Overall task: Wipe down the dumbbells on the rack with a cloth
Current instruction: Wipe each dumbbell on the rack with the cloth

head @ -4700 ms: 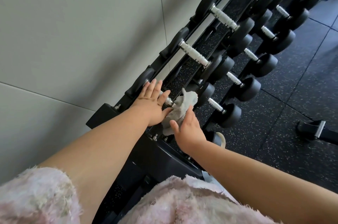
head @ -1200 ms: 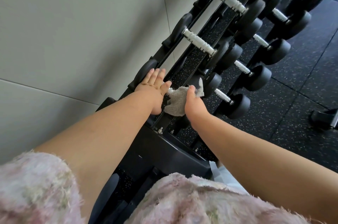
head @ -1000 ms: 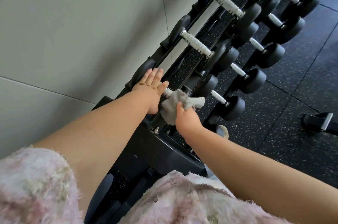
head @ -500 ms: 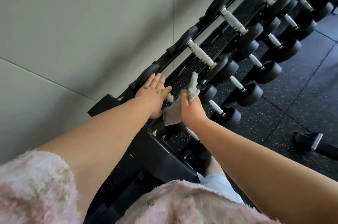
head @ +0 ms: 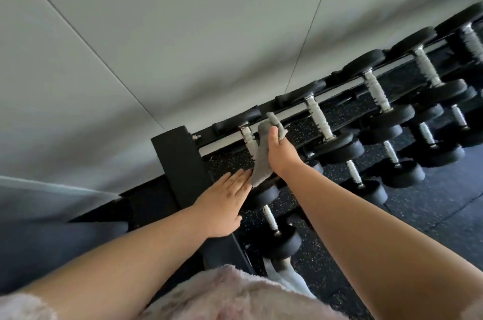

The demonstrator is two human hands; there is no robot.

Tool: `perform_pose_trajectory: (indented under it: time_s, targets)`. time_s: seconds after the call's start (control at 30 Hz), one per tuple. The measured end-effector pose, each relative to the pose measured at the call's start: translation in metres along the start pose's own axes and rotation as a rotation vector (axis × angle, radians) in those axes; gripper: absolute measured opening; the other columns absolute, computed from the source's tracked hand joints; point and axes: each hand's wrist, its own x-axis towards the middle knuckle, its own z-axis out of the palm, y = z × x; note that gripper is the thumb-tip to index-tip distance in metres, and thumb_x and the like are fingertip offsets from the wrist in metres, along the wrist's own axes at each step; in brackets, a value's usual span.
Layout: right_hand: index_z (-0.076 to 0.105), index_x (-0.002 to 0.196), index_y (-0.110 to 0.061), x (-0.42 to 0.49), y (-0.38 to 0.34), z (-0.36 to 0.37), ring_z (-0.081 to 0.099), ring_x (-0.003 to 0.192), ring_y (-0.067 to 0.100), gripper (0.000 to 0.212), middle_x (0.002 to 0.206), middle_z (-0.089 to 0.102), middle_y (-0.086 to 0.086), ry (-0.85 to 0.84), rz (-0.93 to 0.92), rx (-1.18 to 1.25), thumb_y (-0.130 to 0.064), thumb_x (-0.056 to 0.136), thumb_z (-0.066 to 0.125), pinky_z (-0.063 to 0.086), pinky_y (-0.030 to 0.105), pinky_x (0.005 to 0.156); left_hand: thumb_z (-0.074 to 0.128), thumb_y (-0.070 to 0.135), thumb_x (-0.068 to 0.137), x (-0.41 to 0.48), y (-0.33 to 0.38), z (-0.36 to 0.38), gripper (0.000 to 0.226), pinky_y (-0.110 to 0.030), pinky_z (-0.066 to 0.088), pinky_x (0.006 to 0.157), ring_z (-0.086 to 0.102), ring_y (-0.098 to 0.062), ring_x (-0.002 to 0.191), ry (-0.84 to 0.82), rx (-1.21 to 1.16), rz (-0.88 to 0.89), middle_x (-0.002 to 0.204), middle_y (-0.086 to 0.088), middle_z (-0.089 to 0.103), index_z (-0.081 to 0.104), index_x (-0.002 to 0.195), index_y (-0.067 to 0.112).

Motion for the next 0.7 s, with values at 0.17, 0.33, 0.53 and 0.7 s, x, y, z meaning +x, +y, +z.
perform_pose_trajectory:
  time_s: [0.17,0.33,0.53,0.7]
  targets:
    - [0.057,0.127,-0.006,0.023,0.011,0.002,0.064,0.092,0.025,0.061,0.112,0.068,0.013,-0.264,-0.182,-0.322,-0.060,0.103,0.043,0.051,0.037,0.080,0.044,0.042,0.107,-0.016,0.043,0.009,0.096,-0.036,-0.006,0.131,-0.010,-0.022,0.163,0.031,-0.231,-0.128,0.174,-0.010,-0.022,-0.028,0.161,0.010]
    - [0.061,0.098,-0.012,0.040,0.014,-0.018,0.067,0.086,0.024,0.056,0.092,0.067,0.009,-0.442,-0.343,-0.902,-0.067,0.095,0.055,0.053,0.035,0.084,0.052,0.045,0.105,-0.009,0.076,-0.002,0.102,-0.028,-0.010,0.122,-0.005,-0.024,0.162,0.027,-0.390,-0.301,0.174,-0.008,-0.024,-0.025,0.163,0.014]
    - [0.060,0.088,-0.014,0.062,-0.002,-0.013,0.066,0.088,0.029,0.054,0.087,0.064,0.006,-0.402,-0.493,-0.884,-0.066,0.095,0.050,0.054,0.041,0.080,0.054,0.050,0.103,-0.001,0.094,-0.016,0.100,-0.030,0.005,0.128,0.008,-0.021,0.161,0.085,-0.571,-0.491,0.176,0.004,-0.014,-0.018,0.167,0.021]
    - [0.056,0.127,-0.011,0.061,-0.021,-0.010,0.057,0.090,0.024,0.054,0.113,0.066,0.011,-0.259,-0.475,-0.479,-0.057,0.101,0.047,0.046,0.037,0.080,0.057,0.055,0.098,0.005,0.106,-0.034,0.114,-0.045,0.061,0.086,0.069,-0.023,0.096,0.021,-0.747,-0.627,0.174,0.015,-0.016,-0.044,0.149,0.046]
